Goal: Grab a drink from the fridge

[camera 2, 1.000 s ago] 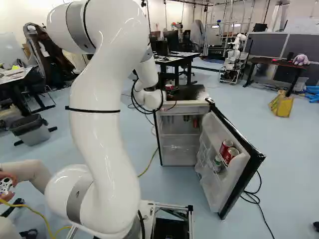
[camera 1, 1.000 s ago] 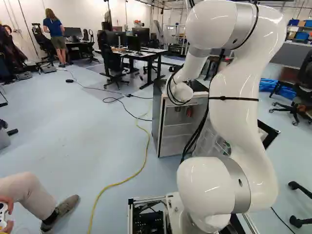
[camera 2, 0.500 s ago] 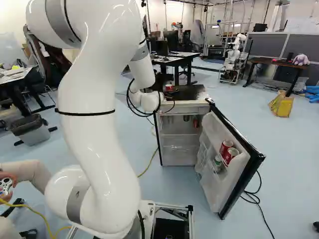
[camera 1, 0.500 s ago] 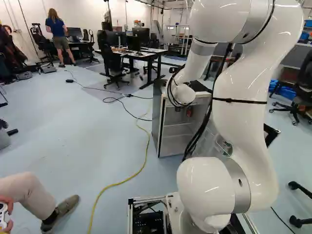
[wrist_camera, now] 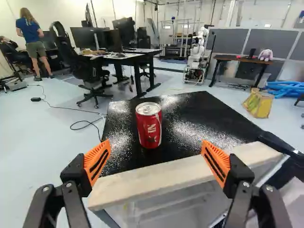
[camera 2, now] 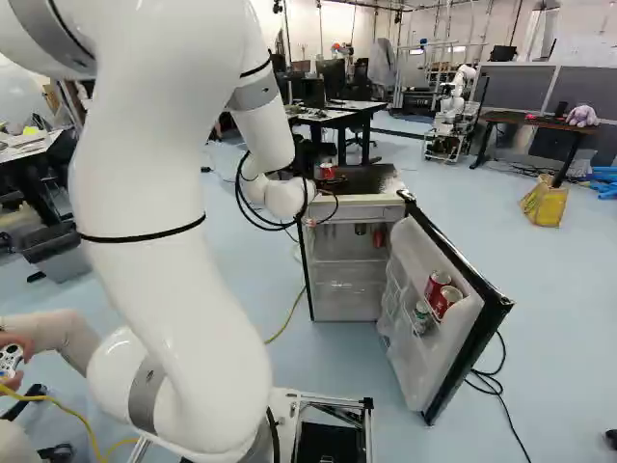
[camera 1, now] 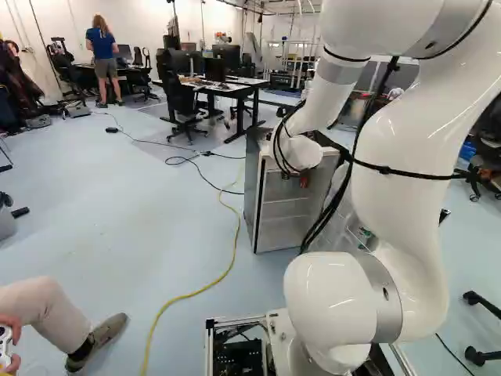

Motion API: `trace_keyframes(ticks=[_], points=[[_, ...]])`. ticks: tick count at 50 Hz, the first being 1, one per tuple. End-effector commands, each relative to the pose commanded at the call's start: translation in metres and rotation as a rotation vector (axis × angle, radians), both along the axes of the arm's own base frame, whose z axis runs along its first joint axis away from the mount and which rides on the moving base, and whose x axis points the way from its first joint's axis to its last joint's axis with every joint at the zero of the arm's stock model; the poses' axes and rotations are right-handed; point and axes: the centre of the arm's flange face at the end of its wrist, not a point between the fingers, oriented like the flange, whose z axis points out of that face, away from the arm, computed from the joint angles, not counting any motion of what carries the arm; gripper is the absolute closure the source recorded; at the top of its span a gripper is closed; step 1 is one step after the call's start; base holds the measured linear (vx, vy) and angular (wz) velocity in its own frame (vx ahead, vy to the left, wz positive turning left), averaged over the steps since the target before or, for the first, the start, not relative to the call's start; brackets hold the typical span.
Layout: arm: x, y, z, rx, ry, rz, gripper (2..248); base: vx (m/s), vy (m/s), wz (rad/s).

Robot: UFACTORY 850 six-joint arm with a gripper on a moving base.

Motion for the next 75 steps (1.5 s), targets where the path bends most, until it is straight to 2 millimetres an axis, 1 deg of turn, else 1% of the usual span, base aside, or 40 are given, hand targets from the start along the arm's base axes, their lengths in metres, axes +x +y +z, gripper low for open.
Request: trace_keyframes(ticks=[22,35,60,75], points=[[-0.042,-0.024,0.007,0.062,0.153,-0.098,3,0.0,0.0,0.0],[-0.062,-0.04,0.011,0.109,0.242,-0.16,3,0.0,0.0,0.0],[-0.083,-0.07,0.021,0.188,0.403,-0.238,3,0.0,0.0,0.0],[-0.089,-0.091,0.035,0.201,0.394,-0.286,3,0.0,0.0,0.0]])
